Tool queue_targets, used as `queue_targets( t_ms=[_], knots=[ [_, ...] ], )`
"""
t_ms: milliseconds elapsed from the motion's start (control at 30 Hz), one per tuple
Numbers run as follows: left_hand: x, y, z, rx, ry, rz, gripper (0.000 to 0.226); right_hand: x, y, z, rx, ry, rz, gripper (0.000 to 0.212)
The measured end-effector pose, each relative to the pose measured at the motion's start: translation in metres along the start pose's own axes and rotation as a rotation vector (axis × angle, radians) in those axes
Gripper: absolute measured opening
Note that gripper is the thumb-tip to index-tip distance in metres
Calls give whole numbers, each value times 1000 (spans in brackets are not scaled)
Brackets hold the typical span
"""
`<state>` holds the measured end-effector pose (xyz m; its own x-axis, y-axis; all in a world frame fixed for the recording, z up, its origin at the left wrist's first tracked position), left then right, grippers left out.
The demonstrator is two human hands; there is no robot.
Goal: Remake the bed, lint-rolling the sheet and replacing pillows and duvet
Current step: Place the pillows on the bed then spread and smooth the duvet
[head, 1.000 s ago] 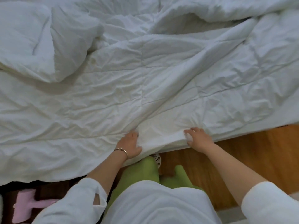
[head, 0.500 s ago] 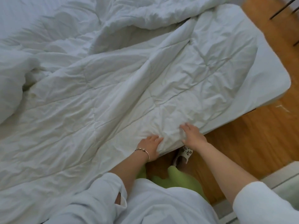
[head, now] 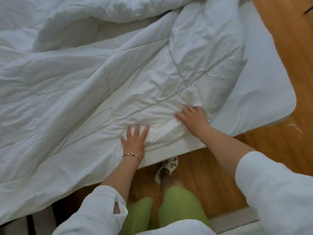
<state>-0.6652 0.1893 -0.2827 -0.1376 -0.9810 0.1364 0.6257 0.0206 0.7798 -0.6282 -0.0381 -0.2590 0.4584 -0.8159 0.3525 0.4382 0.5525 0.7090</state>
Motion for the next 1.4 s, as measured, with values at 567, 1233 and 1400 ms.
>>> queue_targets(
  t_ms=[567, 1233, 1400],
  knots=[
    [85, 17, 2, -513, -147, 149, 40, 45, -53, 95, -153, -146, -819, 61],
    [426, 199, -148, -9, -845, -737, 97, 228, -126, 38, -112, -729, -1949, 116],
    [466, 196, -192, -135, -666, -1158, 88, 240, -116, 35, -8, -590, -1911, 58]
  ],
)
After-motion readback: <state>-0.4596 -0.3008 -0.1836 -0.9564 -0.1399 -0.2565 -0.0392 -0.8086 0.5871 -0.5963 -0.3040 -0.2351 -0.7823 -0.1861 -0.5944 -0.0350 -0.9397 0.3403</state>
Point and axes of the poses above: each hand's wrist, its own z-axis away from the middle knuckle, its own y-axis out of the back of the hand, x = y × z, the point moved 7 cm from there along -z, towards the middle knuckle, and after that the axes turned 9 degrees about z, right-handed, at the moved point
